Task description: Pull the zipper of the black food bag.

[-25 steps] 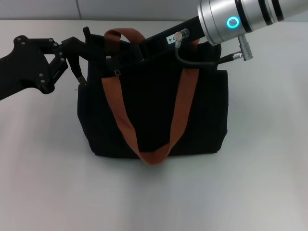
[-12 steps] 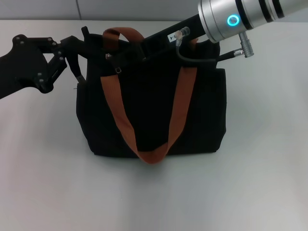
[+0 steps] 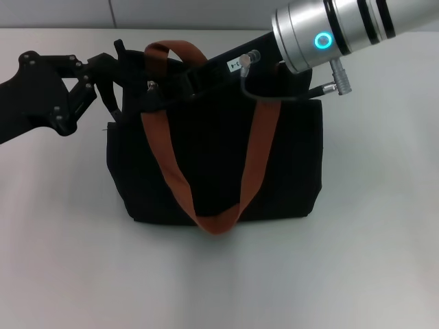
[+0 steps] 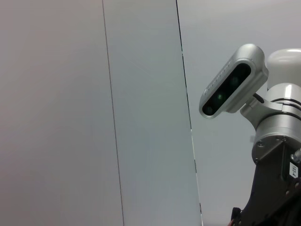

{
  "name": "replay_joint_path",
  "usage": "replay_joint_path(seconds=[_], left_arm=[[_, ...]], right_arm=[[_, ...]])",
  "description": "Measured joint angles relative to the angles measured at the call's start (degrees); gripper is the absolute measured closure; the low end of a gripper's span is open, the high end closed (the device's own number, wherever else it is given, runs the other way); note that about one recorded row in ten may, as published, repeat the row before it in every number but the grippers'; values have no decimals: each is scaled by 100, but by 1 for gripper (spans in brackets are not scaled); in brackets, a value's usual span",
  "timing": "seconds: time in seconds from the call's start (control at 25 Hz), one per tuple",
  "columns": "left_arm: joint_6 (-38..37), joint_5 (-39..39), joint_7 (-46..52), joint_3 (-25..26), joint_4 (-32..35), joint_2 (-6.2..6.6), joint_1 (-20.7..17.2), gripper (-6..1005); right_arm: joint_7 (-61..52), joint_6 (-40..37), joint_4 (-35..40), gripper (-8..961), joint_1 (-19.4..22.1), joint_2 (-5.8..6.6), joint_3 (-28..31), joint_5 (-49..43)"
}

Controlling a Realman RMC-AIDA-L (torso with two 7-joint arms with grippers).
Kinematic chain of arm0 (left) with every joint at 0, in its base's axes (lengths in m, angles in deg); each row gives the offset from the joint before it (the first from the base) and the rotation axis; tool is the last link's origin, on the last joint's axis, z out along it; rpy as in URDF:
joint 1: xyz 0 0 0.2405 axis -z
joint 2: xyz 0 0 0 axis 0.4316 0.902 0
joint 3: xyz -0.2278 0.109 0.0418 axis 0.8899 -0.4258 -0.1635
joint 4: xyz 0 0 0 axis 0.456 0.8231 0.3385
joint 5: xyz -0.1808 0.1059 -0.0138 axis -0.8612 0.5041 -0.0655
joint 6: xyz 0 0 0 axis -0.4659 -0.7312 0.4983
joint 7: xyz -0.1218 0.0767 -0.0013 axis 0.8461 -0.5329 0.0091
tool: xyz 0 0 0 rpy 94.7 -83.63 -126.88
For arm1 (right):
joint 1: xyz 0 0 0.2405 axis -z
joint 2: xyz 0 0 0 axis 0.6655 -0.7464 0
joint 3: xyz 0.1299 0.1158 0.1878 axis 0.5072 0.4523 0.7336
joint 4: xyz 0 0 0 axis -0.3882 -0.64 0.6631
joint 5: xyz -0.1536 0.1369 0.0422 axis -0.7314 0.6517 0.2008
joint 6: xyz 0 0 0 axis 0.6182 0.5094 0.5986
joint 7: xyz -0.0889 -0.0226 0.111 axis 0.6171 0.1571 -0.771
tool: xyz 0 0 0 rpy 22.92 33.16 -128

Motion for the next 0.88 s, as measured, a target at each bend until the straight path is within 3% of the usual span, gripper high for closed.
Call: replay_joint_path(seconds=[0.88], left_arm=[[-26, -36, -23, -39, 0, -14, -7, 935]], right_arm=[[5, 179, -66, 735, 36, 17, 9, 1]])
